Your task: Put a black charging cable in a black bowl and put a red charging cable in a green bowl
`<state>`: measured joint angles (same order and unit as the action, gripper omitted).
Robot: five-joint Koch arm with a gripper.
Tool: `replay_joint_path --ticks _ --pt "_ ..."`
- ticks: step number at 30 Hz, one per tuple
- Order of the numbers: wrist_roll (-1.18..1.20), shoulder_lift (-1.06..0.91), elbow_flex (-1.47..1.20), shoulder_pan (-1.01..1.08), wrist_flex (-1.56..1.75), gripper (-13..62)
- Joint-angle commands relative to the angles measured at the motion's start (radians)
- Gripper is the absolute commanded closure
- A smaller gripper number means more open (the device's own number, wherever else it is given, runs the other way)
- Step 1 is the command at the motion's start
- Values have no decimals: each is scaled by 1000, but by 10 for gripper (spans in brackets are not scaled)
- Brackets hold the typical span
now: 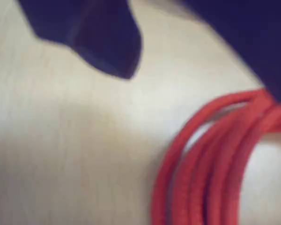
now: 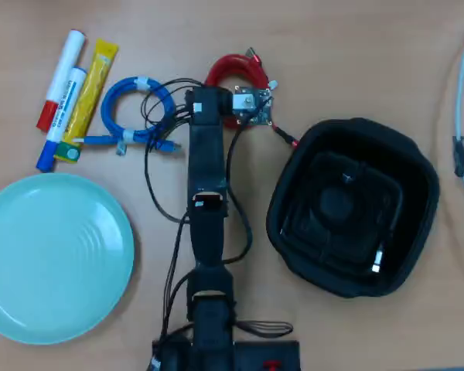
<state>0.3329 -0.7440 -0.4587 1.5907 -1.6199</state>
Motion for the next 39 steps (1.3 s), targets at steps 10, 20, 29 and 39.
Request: replay_joint_path --ticks 10,20,29,39 --pt "77 35 86 12 20 106" --pt "77 74 84 9 14 144" --pt "75 87 80 2 12 374" --pt "74 100 86 -14 -66 572"
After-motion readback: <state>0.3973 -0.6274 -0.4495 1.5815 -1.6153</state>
